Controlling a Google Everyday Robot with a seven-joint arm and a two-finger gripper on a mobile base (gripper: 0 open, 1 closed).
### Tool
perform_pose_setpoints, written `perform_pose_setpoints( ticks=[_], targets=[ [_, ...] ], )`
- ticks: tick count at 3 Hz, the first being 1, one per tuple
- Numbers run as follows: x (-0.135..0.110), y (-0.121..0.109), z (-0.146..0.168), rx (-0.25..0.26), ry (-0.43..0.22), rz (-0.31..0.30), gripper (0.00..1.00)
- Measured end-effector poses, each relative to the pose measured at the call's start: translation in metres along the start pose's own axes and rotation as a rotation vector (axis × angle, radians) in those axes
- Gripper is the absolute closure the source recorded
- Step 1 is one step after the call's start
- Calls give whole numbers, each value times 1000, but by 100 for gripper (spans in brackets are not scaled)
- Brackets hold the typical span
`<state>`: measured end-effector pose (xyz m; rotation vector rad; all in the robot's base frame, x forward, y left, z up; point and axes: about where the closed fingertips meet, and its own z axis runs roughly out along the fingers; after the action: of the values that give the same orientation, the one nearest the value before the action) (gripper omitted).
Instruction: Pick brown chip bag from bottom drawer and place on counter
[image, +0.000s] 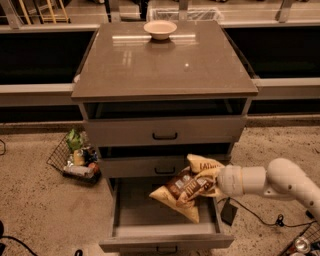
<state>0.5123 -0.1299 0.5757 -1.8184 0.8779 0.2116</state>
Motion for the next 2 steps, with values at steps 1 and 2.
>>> perform_pose_setpoints(
  ticks=[1, 2],
  targets=[
    [-41, -67, -38, 0, 106, -191, 100],
    [-103, -139, -72, -14, 212, -402, 100]
  ],
)
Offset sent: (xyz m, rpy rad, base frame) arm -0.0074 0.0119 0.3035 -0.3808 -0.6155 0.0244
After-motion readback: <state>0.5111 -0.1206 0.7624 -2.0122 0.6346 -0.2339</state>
